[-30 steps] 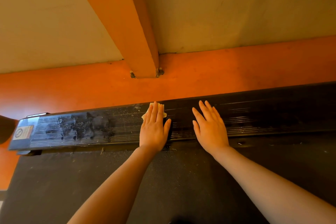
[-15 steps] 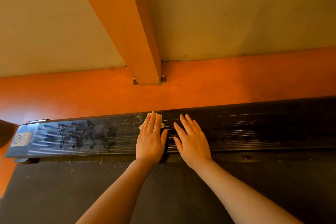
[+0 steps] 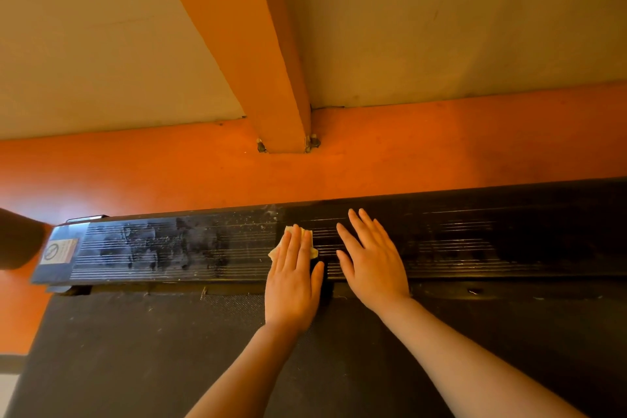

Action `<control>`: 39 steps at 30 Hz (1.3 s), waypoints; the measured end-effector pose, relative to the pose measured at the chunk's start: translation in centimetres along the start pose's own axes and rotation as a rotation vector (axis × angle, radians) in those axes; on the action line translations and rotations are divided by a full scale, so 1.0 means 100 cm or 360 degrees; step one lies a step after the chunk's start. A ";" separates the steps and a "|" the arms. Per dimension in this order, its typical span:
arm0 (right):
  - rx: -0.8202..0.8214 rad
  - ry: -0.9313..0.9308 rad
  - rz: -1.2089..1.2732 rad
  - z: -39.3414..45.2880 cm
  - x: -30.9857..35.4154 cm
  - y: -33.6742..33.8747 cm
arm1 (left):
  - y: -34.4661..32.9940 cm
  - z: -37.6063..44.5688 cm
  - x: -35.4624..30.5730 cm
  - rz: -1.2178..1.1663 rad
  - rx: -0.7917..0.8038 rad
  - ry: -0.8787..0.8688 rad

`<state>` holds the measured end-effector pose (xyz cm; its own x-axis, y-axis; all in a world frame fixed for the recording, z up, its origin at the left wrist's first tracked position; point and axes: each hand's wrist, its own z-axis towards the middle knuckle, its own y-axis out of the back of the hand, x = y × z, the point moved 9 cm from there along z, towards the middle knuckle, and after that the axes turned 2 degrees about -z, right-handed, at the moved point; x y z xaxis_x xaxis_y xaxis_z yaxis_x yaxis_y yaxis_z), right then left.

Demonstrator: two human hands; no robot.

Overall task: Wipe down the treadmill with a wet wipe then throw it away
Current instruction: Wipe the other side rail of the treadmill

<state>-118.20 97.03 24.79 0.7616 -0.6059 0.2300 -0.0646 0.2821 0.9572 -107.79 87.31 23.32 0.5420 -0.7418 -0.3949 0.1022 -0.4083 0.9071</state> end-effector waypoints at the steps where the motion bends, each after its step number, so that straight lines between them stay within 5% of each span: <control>1: 0.0002 -0.0001 0.0004 0.000 0.000 -0.001 | -0.001 -0.003 0.001 0.0006 -0.0001 -0.0002; 39: 0.0121 0.0012 0.0103 0.001 -0.002 -0.003 | 0.018 0.042 0.028 -0.0021 0.0064 0.0079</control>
<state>-118.34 97.00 24.47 0.7588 -0.5827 0.2910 -0.1626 0.2632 0.9509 -109.58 82.33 23.22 0.5816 -0.7094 -0.3982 0.0767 -0.4395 0.8950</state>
